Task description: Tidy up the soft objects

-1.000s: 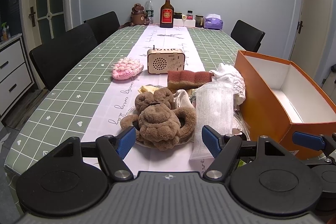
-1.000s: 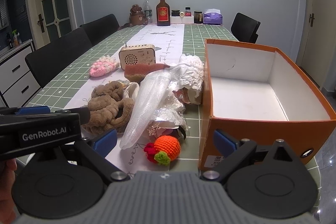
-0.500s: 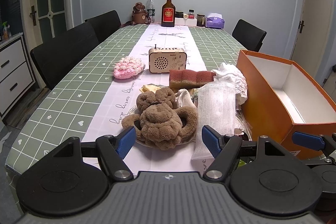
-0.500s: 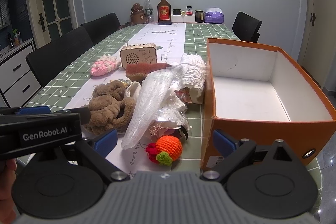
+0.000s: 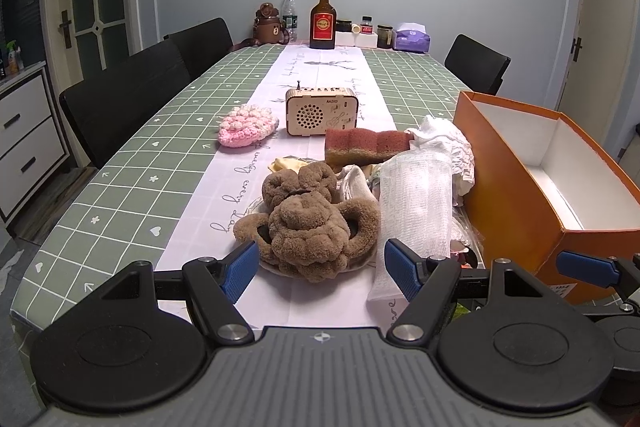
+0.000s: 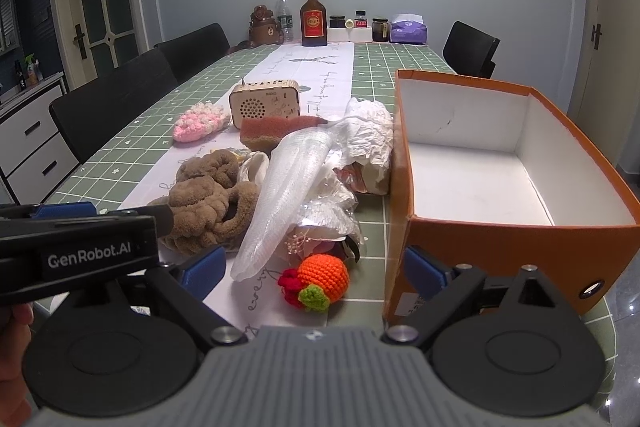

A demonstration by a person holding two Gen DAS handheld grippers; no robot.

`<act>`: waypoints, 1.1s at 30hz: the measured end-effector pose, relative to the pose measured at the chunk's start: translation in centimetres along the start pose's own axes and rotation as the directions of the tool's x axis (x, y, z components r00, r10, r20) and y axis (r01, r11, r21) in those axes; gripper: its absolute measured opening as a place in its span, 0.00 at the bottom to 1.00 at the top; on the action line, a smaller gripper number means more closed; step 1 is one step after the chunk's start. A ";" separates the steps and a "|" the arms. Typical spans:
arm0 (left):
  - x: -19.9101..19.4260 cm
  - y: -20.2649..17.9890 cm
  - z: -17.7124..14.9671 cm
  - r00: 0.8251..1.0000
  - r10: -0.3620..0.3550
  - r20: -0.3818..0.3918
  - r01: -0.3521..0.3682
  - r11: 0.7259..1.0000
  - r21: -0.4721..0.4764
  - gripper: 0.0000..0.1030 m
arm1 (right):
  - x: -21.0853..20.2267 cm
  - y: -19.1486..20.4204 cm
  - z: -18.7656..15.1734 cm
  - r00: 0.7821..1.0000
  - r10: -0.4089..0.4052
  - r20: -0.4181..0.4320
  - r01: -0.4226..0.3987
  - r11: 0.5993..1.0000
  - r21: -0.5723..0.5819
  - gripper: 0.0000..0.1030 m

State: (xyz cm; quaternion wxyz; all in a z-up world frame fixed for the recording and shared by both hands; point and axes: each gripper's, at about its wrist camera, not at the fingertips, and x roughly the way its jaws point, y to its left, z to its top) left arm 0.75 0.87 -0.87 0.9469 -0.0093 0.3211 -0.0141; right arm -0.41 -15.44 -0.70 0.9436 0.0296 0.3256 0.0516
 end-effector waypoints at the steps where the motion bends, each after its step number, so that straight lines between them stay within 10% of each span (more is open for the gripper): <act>1: 0.0 0.0 -0.1 1.000 0.001 0.000 -0.001 1.000 0.000 0.82 | 0.0 0.0 -0.1 1.000 0.001 0.000 -0.001 1.000 -0.001 0.91; 20: 1.1 2.6 -0.4 0.998 -0.059 0.020 0.060 0.998 -0.033 0.84 | -0.6 -0.2 -2.3 0.991 0.117 0.059 -0.118 0.993 0.001 0.83; 33: 3.2 2.9 -1.3 0.995 -0.097 -0.024 0.096 0.995 -0.033 0.84 | 4.9 0.6 -3.4 1.000 0.013 0.018 -0.014 0.999 0.048 0.82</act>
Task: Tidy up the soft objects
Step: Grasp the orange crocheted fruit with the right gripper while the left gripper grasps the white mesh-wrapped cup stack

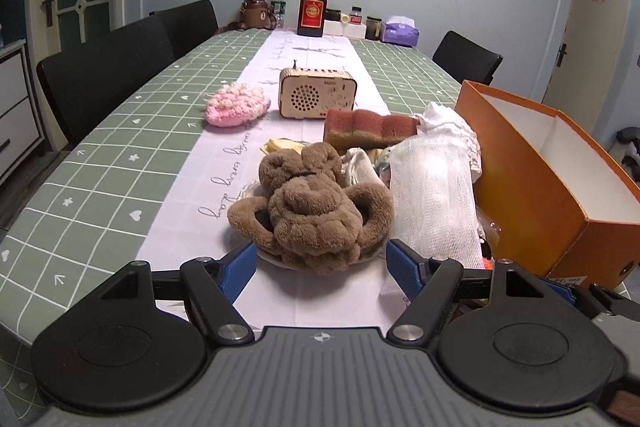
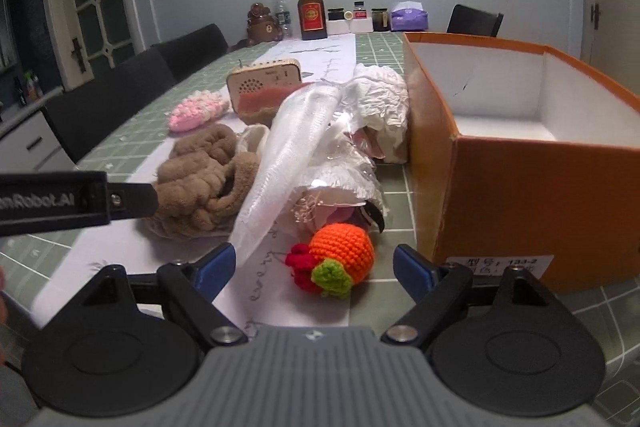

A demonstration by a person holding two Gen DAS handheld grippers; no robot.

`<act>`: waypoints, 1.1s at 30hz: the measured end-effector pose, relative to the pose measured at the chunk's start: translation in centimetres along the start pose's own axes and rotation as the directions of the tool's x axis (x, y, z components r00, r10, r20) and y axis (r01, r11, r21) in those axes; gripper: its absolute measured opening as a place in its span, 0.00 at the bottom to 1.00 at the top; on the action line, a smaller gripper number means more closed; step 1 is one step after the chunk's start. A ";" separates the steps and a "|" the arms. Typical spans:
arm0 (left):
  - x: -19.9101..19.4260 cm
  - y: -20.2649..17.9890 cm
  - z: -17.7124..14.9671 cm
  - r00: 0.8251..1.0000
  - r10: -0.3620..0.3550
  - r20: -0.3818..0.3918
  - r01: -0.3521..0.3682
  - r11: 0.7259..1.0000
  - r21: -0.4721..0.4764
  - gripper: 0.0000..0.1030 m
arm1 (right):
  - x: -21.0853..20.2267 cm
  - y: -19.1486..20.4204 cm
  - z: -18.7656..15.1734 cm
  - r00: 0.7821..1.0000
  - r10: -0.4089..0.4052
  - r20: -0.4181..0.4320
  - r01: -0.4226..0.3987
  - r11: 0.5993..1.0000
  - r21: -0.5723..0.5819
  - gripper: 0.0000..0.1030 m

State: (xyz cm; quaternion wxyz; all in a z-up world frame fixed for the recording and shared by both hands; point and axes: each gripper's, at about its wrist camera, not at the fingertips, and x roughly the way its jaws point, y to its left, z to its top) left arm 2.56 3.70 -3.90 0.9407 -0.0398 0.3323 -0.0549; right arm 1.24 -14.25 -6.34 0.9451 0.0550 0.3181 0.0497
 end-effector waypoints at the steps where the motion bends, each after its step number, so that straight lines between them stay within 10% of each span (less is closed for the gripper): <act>1: 0.1 0.0 -0.1 1.000 -0.002 -0.003 0.002 1.000 0.001 0.84 | 0.3 0.2 -0.1 1.000 -0.009 0.004 0.009 1.000 -0.008 0.82; 9: 0.3 -0.4 -0.7 1.000 0.011 -0.012 -0.011 0.999 0.036 0.84 | 2.3 0.4 -0.6 0.999 -0.041 0.007 0.042 0.999 -0.008 0.80; 14: 0.5 -1.0 -0.9 0.999 0.027 -0.017 -0.025 0.997 0.074 0.84 | 2.7 0.5 -1.2 0.997 -0.065 0.031 0.067 0.996 -0.060 0.55; 33: 3.0 -8.8 0.9 0.994 -0.104 -0.044 0.112 0.957 0.269 0.86 | 1.7 -1.3 -2.1 0.999 0.003 0.045 0.000 0.998 -0.068 0.53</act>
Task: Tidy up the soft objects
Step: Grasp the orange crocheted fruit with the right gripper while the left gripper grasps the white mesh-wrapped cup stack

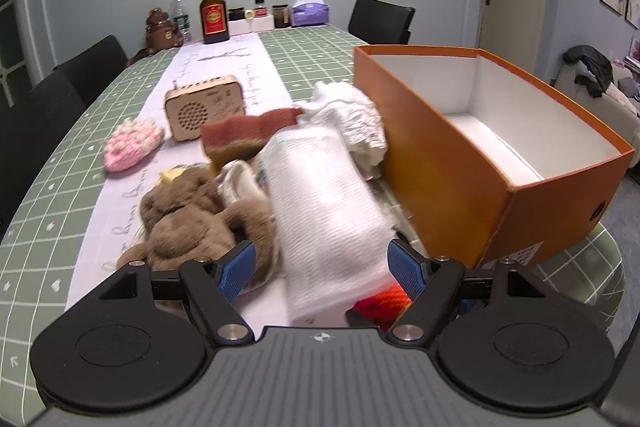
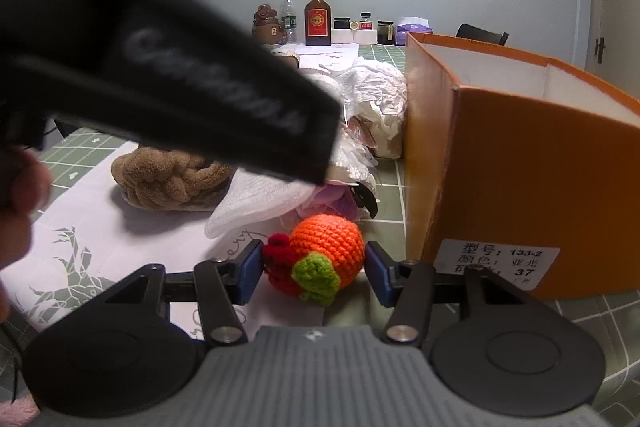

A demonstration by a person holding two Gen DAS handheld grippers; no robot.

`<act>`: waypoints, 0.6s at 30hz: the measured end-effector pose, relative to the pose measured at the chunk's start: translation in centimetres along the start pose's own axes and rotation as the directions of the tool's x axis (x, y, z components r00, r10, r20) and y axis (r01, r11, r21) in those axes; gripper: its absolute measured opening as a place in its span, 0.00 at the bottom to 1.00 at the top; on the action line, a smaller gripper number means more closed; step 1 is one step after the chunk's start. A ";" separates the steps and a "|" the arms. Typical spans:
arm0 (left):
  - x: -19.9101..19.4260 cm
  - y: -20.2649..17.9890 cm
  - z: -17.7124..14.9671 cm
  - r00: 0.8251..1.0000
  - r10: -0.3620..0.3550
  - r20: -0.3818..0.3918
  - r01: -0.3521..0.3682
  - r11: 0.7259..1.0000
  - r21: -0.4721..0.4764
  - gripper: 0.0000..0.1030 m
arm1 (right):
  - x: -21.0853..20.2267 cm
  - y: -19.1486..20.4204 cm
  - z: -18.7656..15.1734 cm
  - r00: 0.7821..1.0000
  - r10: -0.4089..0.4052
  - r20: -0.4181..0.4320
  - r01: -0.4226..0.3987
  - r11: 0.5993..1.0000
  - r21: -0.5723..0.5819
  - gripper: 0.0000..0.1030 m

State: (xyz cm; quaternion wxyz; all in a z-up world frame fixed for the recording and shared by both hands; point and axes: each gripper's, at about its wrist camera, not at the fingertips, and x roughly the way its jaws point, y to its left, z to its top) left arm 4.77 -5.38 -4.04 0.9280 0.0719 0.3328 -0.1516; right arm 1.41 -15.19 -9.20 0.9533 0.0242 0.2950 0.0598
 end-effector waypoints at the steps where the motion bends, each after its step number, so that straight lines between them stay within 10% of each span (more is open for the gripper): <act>1: 0.1 -0.2 0.2 1.000 -0.011 0.001 0.011 1.000 -0.001 0.86 | 0.0 -0.2 0.0 1.000 0.007 0.000 -0.007 1.000 0.006 0.53; 7: 1.0 -1.1 1.5 0.993 -0.117 -0.012 0.117 0.993 0.003 0.87 | 0.1 -1.0 0.0 1.000 0.026 0.001 -0.026 1.000 0.001 0.53; 18: 3.4 -0.2 0.9 0.988 0.130 -0.087 -0.130 0.991 0.008 0.86 | 0.6 -2.9 0.1 0.997 0.073 -0.008 -0.073 0.997 0.021 0.53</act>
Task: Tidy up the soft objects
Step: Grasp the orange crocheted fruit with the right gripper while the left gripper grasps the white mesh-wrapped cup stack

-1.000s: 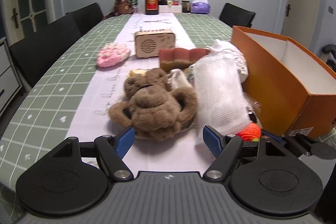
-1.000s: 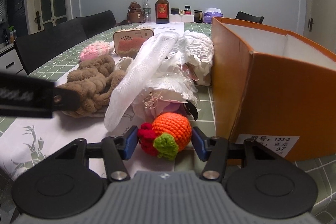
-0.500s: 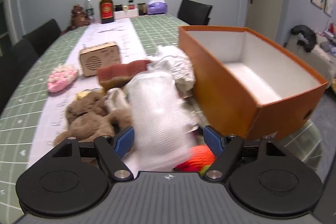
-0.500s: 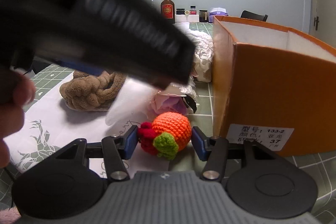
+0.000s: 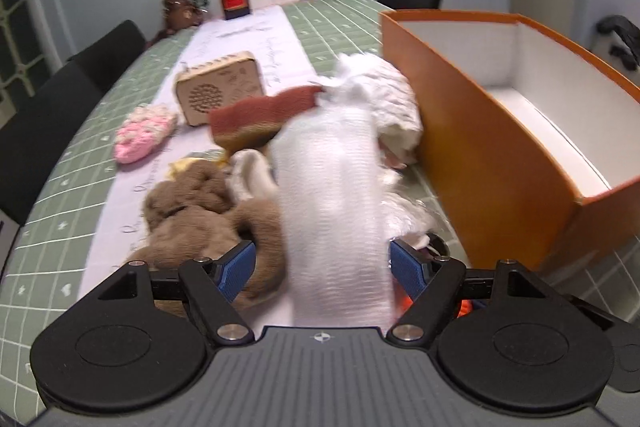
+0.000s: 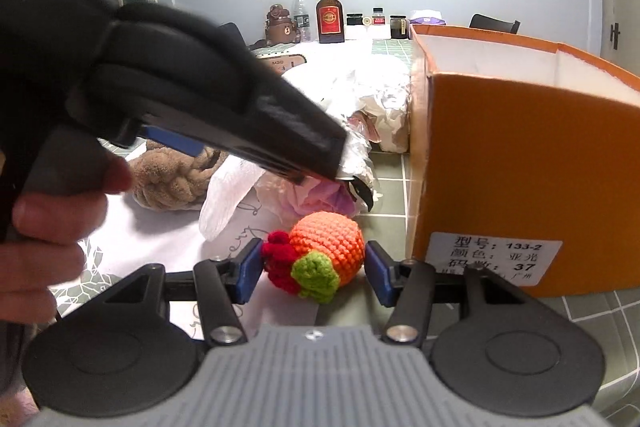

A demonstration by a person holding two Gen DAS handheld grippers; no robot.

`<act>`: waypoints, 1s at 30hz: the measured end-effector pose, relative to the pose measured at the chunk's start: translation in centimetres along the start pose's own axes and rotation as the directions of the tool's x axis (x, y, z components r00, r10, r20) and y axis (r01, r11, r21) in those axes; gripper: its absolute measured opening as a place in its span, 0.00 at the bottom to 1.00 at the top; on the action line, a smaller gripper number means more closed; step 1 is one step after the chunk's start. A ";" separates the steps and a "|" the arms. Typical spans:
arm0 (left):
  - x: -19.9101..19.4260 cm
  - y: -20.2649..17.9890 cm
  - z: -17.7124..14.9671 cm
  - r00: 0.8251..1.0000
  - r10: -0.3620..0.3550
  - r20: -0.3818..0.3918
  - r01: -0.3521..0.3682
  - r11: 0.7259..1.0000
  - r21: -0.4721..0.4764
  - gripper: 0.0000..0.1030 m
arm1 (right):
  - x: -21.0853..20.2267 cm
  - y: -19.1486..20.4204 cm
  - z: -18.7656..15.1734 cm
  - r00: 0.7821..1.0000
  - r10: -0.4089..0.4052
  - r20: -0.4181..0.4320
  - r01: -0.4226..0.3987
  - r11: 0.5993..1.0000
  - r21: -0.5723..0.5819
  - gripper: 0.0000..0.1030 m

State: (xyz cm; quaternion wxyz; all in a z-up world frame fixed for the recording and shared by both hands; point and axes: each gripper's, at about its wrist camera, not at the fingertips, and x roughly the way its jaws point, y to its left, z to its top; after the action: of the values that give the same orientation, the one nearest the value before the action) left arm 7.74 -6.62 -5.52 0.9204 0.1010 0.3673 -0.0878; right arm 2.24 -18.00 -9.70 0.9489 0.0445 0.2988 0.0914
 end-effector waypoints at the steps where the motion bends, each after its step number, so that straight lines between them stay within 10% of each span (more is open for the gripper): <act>1: -0.3 0.4 -0.2 1.000 0.002 0.020 -0.002 1.000 0.000 0.86 | 0.1 -0.1 0.0 1.000 0.001 -0.004 -0.001 1.000 -0.003 0.53; 11: -0.7 4.0 -0.2 0.999 0.033 0.034 -0.031 0.997 -0.075 0.83 | 1.0 -0.6 -0.2 1.000 0.000 -0.013 -0.001 1.000 -0.011 0.53; 13: -0.1 4.3 -0.3 1.000 0.001 0.016 0.001 0.996 -0.091 0.77 | 0.8 -0.3 -0.2 1.000 0.000 -0.014 0.000 1.000 -0.010 0.53; 20: 0.1 4.1 -1.0 0.996 0.070 0.048 -0.066 0.994 -0.086 0.08 | 0.4 -0.1 -0.3 1.000 -0.009 0.002 0.009 1.000 -0.004 0.52; 30: -3.7 3.6 -1.3 0.983 0.045 0.176 -0.038 0.999 -0.038 0.01 | -0.5 0.5 0.0 0.999 0.009 0.039 -0.007 0.999 -0.049 0.51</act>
State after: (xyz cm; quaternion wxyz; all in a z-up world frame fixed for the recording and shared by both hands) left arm 5.13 -2.52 -3.42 0.9526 0.0844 0.2837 -0.0708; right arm 1.76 -17.65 -9.39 0.9550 0.0242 0.2775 0.1018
